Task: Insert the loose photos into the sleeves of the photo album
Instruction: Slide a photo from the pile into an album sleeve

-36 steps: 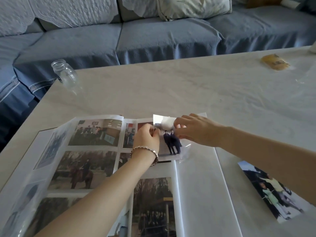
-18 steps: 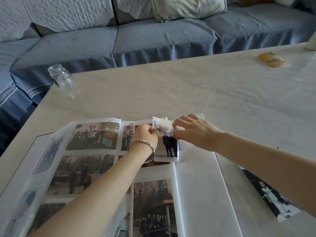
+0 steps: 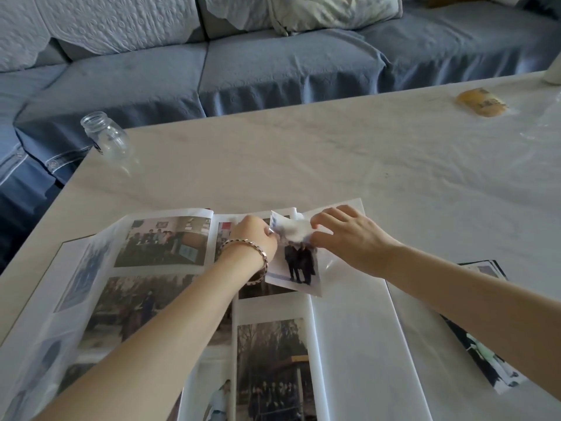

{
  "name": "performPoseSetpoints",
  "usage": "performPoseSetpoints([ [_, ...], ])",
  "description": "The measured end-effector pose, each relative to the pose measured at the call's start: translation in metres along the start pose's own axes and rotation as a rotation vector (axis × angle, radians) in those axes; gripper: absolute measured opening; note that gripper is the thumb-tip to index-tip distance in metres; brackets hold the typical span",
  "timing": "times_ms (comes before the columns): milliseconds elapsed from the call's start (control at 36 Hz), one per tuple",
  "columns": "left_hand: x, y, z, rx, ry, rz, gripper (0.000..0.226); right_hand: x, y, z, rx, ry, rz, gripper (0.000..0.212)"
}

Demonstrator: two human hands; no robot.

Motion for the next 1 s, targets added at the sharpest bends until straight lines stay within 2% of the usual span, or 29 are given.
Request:
performPoseSetpoints([
  [111, -0.002, 0.002, -0.001, 0.001, 0.058, -0.048, 0.042, 0.001, -0.001, -0.002, 0.007, 0.003, -0.025, 0.036],
  [167, 0.001, 0.005, -0.001, -0.020, 0.108, -0.080, 0.038, 0.002, -0.001, -0.002, 0.002, -0.013, -0.014, 0.049],
  [222, 0.006, 0.010, -0.002, -0.046, 0.154, -0.087, 0.031, 0.004, 0.000, -0.002, 0.006, -0.006, 0.008, 0.051],
  [333, 0.012, 0.024, 0.000, -0.118, 0.181, 0.022, 0.026, 0.005, 0.001, -0.002, 0.005, 0.002, 0.062, 0.054],
  [389, 0.015, 0.031, 0.003, -0.152, 0.184, 0.087, 0.019, 0.005, 0.001, -0.002, 0.012, -0.010, 0.082, 0.046],
  [417, 0.018, 0.034, 0.005, -0.167, 0.191, 0.117, 0.015, 0.005, 0.001, 0.000, 0.012, -0.021, 0.095, 0.036],
  [472, 0.025, 0.037, 0.005, -0.190, 0.221, 0.160, 0.009, 0.005, 0.001, 0.001, 0.004, -0.078, 0.133, 0.008],
  [583, 0.030, 0.033, -0.007, -0.253, 0.311, 0.130, 0.018, 0.004, 0.005, 0.003, -0.030, -0.155, 0.219, 0.026],
  [722, 0.022, 0.020, -0.031, -0.295, 0.389, 0.065, 0.020, 0.006, 0.000, 0.012, 0.010, -0.221, 0.283, 0.025],
  [806, 0.015, 0.009, -0.035, -0.268, 0.398, 0.005, 0.017, 0.010, -0.005, 0.021, 0.060, -0.278, 0.310, 0.018],
  [889, 0.008, 0.002, -0.033, -0.241, 0.373, -0.048, 0.016, 0.007, -0.009, 0.028, 0.065, -0.420, 0.322, 0.007],
  [1000, 0.007, 0.003, -0.031, -0.251, 0.372, -0.047, 0.016, 0.001, -0.011, 0.031, 0.059, -0.611, 0.314, 0.017],
])
Point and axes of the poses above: each hand's wrist, its own z-axis towards the middle knuckle, its own x-axis out of the back of the hand, y = z × x, the point moved 7 cm from there along z, towards the middle knuckle, and after that the axes turned 2 degrees about x, right-handed, at the moved point
